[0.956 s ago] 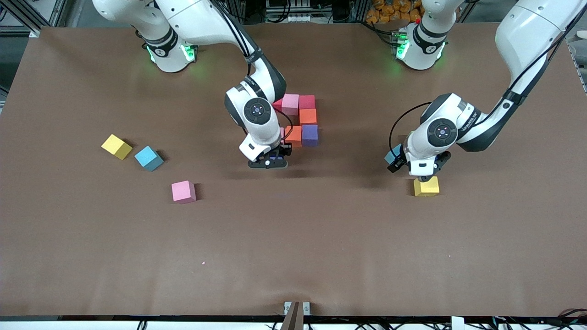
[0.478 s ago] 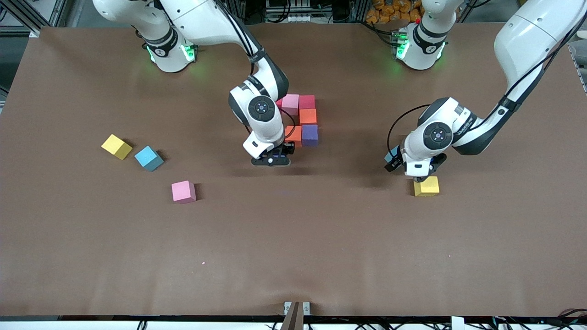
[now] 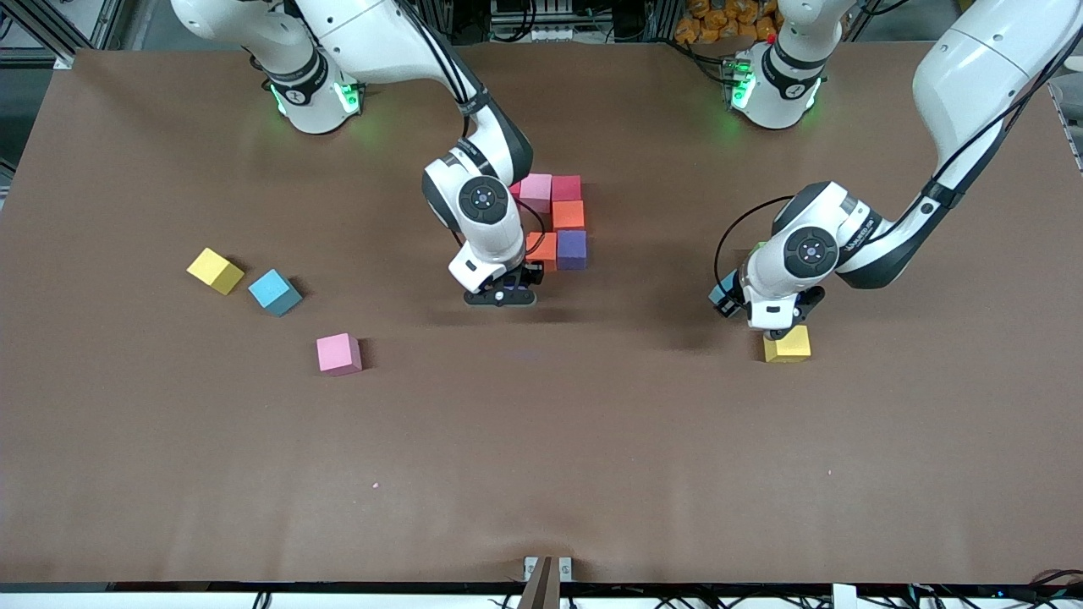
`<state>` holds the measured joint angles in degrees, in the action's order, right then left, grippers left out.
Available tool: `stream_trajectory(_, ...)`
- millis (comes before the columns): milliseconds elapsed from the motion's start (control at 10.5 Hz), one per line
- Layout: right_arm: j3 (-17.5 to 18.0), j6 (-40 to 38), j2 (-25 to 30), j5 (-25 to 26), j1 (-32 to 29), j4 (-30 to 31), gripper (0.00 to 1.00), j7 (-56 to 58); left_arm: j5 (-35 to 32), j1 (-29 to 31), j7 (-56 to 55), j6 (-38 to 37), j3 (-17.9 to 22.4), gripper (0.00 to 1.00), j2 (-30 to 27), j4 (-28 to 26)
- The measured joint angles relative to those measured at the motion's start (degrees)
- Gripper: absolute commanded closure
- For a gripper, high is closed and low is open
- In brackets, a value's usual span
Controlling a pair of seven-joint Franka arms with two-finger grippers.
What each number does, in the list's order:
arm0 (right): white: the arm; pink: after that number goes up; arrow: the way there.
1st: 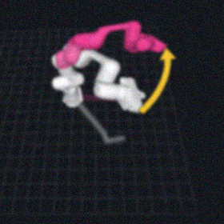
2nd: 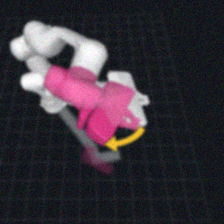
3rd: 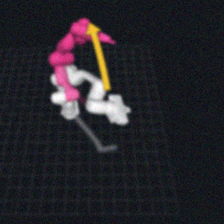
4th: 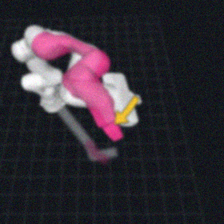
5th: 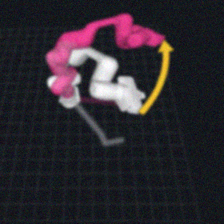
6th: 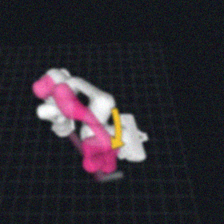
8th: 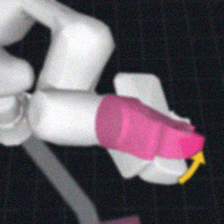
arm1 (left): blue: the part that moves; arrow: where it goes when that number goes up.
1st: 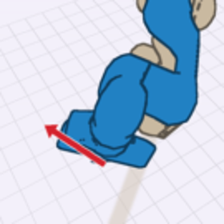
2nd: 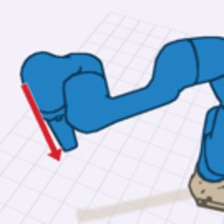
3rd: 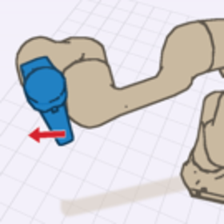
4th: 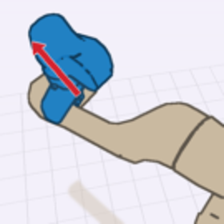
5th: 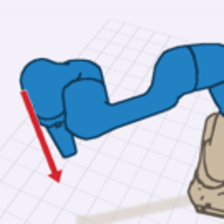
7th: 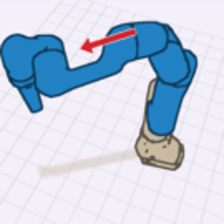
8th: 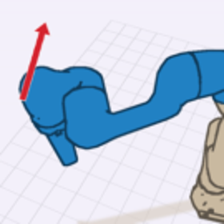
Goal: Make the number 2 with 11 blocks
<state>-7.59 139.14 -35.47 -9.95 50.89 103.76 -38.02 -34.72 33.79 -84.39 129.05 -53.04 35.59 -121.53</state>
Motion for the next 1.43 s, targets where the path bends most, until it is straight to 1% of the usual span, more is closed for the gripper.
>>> stream_trajectory(287,0.02,0.00,0.08,0.98,0.06,0.15,0.73,0.04,0.00,-6.21,0.03,0.13,-0.15,0.79,0.07,6.17)
stream_trajectory(478,0.01,0.00,0.19,1.62,0.09,0.34,0.72,0.04,0.00,-11.56,0.03,-0.53,0.55,0.80,1.36,11.21)
stream_trajectory(573,0.00,-0.01,0.24,1.85,0.09,0.41,0.72,0.04,0.00,-14.94,0.36,-1.21,2.20,0.80,2.39,13.89)
stream_trajectory(764,0.00,-0.01,0.28,2.06,0.10,0.50,0.72,0.04,0.00,-23.66,2.07,-2.11,7.53,0.80,4.13,19.10)
stream_trajectory(860,-0.01,-0.01,0.29,2.11,0.11,0.53,0.72,0.04,0.00,-27.26,2.16,-2.26,9.16,0.80,4.86,20.99)
stream_trajectory(956,-0.01,-0.01,0.30,2.14,0.12,0.55,0.71,0.04,0.00,-29.62,2.64,-2.43,9.93,0.80,5.42,22.44)
stream_trajectory(1051,-0.01,-0.01,0.32,2.16,0.12,0.58,0.71,0.04,0.00,-30.80,4.22,-2.75,10.11,0.80,5.71,23.36)
stream_trajectory(1433,-0.01,-0.01,0.36,2.24,0.12,0.65,0.70,0.05,0.00,-30.86,11.94,-3.08,10.35,0.80,5.96,24.27)
